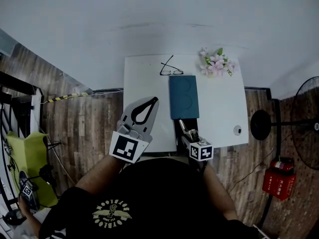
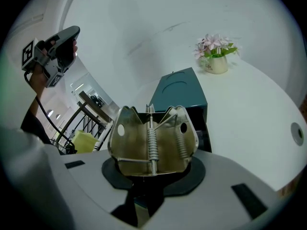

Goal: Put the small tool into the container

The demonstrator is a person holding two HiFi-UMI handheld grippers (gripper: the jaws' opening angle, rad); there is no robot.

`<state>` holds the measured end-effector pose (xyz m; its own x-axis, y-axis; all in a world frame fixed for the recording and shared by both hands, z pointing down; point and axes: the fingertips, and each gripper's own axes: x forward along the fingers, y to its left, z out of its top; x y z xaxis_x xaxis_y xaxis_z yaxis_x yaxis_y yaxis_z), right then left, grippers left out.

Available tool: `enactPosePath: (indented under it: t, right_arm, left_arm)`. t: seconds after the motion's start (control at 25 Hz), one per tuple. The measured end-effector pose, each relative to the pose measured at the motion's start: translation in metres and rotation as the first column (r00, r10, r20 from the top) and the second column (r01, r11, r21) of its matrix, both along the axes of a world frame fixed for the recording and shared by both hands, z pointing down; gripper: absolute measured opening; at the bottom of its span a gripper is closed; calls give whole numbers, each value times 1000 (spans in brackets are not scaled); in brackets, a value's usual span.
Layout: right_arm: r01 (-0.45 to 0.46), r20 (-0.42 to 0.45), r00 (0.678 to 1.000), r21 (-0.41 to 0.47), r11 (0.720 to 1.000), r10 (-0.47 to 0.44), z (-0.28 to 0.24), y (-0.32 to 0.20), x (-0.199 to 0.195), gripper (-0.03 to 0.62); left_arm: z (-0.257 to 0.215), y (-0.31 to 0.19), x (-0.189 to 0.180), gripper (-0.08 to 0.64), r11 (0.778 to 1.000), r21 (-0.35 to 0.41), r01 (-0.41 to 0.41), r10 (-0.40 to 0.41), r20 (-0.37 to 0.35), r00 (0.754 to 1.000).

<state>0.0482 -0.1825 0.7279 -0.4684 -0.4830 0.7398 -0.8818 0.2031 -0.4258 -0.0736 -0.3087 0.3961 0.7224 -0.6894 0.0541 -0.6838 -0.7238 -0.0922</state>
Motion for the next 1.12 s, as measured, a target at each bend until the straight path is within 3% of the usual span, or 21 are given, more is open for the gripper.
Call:
enactPosePath:
  t: [0.48, 0.96, 1.04, 1.12]
  right_arm:
    - [96, -93, 990, -97, 991, -105, 32, -1, -6, 107]
    - [102, -118, 986, -148, 984, -120, 46, -6, -7, 113]
    - [97, -108, 988, -147, 984, -114, 46, -5, -9, 129]
    - [92, -90, 990, -143, 985, -105, 45, -4, -9, 196]
  left_arm:
    - [2, -2, -12, 6, 999, -5, 46, -46, 0, 999]
    - [6, 1, -18, 6, 998, -17, 68, -67, 7, 998]
    - [7, 5, -18, 6, 998, -18, 64, -64, 10, 998]
    - [7, 8, -18, 6, 998, -20, 62, -62, 9, 998]
